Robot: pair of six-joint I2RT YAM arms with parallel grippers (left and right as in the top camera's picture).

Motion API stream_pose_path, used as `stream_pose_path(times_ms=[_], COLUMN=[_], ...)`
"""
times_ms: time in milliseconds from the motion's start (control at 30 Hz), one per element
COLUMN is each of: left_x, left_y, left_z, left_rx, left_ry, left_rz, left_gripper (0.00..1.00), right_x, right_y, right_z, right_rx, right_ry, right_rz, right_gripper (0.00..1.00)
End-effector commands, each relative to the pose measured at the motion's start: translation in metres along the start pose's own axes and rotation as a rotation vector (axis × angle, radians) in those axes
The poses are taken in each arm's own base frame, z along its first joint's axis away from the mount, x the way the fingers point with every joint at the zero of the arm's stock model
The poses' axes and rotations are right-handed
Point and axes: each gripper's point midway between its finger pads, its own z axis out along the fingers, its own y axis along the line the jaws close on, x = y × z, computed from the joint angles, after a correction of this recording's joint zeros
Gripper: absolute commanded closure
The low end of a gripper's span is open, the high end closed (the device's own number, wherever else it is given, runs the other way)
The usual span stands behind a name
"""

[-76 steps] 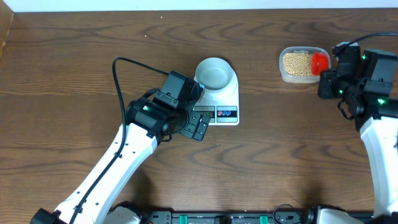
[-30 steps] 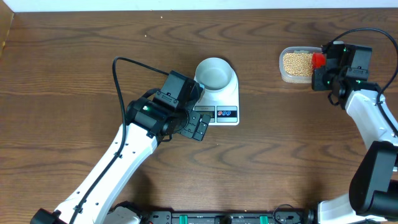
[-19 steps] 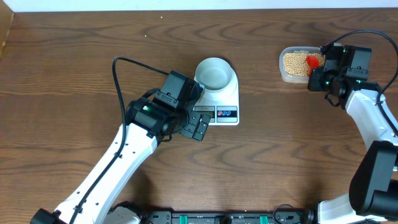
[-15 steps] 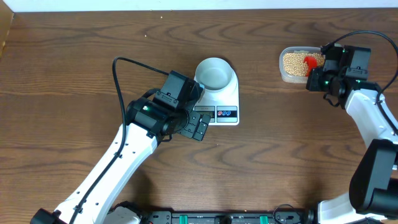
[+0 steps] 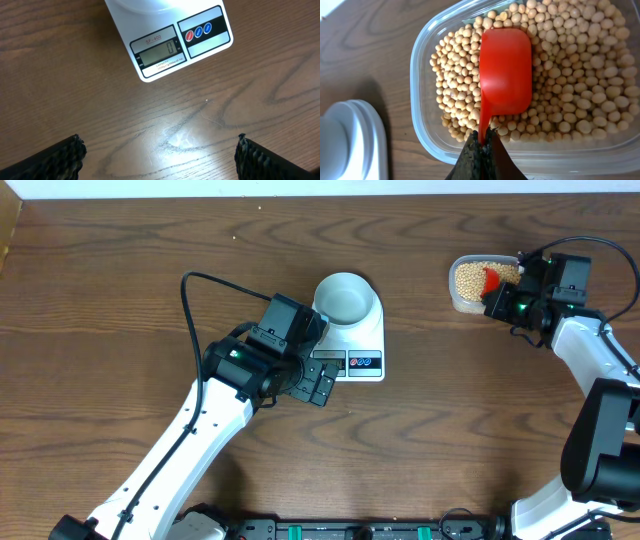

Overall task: Scoop item into bowl and weigh 50g on scale
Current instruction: 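Move the red scoop with the right gripper over the soybean tub, then dip the red scoop into the soybeans and scoop them up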

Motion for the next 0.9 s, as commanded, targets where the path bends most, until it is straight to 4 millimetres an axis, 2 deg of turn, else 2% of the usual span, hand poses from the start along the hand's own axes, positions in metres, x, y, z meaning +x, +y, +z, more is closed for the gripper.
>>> stream_pose_path(times_ms=[0,300,467,567,733,867], left_x=[0.001,0.001,0.001,0.001,0.001,0.001], left_y=[0.001,0.001,0.001,0.001,0.001,0.001], left_z=[0.0,0.0,0.0,0.0,0.0,0.0], left_rx=[0.004,0.004,0.004,0.004,0.004,0.004], left_ry=[0.004,0.004,0.004,0.004,0.004,0.004], left_rz=[0.016,0.016,0.016,0.016,0.016,0.016], left_gripper=[0.02,0.02,0.02,0.02,0.02,0.02], right_x=[0.019,0.02,0.016,0.01,0.007,0.005], right_y=[-0.003,0.001,0.0,0.002,-0.011,-0.007], right_z=[0.014,0.016,0.009,0.003,-0.004,-0.01], right_rx=[-0.016,-0.051,-0.119,-0.189,-0.193,-0.262], right_ry=[0.068,0.08,0.079,0.067,0.05,0.037], right_rz=[0.131,0.189,0.214,0.161,0.114,0.013], right_gripper=[0.99,0.99,0.99,0.99,0.99,0.99])
